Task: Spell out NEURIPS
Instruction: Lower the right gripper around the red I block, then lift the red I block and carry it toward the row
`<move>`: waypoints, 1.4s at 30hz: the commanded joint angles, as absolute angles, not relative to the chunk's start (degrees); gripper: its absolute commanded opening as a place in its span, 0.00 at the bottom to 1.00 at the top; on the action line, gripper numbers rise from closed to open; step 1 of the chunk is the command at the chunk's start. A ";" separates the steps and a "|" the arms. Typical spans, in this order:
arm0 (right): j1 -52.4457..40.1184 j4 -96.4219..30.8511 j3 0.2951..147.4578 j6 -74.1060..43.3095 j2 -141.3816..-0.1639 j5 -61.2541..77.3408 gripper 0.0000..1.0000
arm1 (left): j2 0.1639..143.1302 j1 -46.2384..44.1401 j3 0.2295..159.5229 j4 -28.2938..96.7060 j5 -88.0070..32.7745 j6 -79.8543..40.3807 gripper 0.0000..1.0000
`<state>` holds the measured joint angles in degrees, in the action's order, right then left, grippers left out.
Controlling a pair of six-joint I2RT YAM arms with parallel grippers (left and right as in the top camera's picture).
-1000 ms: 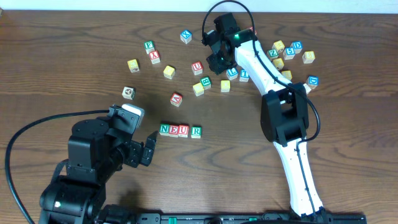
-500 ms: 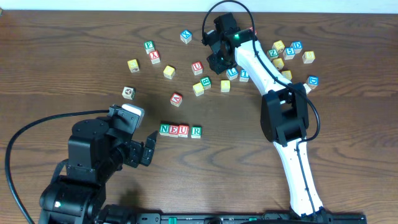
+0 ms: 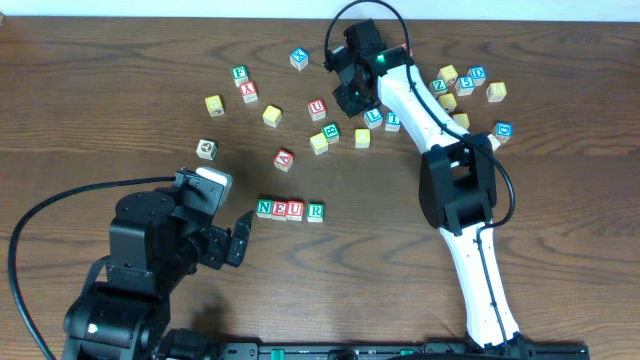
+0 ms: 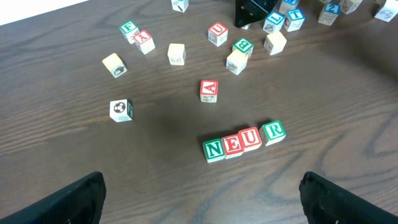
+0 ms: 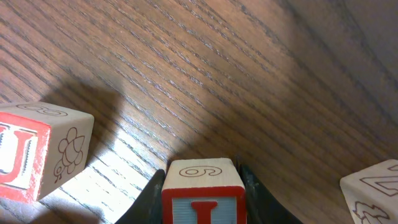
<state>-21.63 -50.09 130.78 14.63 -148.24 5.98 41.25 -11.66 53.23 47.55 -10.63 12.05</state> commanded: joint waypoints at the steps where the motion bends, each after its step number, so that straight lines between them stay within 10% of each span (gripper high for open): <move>1: -22.13 -50.13 131.90 14.85 -148.16 5.93 0.21 | 41.10 -11.38 54.13 47.53 -10.94 12.40 0.98; 42: -29.02 -88.66 126.54 -12.56 -116.46 1.63 0.01 | 41.10 -11.38 54.13 47.53 -10.94 12.40 0.97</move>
<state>-25.32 -89.23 129.43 -8.64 -116.68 3.05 41.25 -11.66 53.23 47.57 -10.63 12.05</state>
